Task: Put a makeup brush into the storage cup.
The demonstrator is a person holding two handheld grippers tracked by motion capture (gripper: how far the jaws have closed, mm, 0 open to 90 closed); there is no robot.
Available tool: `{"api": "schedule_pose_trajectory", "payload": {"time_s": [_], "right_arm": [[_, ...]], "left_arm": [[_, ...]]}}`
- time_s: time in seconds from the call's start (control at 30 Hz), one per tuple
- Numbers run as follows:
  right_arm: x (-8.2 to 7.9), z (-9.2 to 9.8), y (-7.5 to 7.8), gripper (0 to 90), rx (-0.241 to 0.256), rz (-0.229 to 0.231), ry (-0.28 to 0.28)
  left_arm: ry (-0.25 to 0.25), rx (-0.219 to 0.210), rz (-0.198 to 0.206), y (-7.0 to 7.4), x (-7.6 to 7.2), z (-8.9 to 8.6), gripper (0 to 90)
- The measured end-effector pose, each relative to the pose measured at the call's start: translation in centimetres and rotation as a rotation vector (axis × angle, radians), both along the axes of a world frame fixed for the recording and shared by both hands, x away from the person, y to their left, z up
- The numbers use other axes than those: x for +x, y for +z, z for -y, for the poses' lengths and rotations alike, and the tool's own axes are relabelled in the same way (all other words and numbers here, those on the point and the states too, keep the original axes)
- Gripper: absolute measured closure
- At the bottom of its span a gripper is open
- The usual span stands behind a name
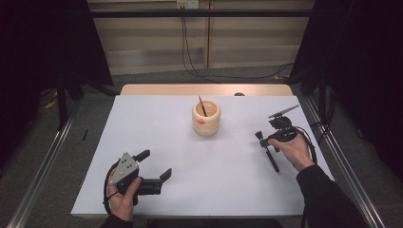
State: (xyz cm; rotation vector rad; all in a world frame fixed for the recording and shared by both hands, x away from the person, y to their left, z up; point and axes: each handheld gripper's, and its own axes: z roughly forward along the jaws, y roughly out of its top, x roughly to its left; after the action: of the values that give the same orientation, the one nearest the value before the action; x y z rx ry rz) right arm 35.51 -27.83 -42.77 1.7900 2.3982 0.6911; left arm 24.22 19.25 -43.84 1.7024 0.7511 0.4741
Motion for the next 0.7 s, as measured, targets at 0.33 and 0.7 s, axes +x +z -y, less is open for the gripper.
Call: {"api": "schedule_pose_trajectory", "payload": {"time_s": [0.33, 0.7], "right_arm": [[-1.2, 0.1, 0.8, 78.6, 0.078, 0.144, 0.015], [-2.1, 0.5, 1.1, 78.6, 0.13, 0.247, 0.019]], "left_arm": [[-0.001, 0.001, 0.003, 0.0, 0.0, 0.0, 1.4], [-0.001, 0.002, 0.004, 0.0, 0.0, 0.0, 1.4]]}}
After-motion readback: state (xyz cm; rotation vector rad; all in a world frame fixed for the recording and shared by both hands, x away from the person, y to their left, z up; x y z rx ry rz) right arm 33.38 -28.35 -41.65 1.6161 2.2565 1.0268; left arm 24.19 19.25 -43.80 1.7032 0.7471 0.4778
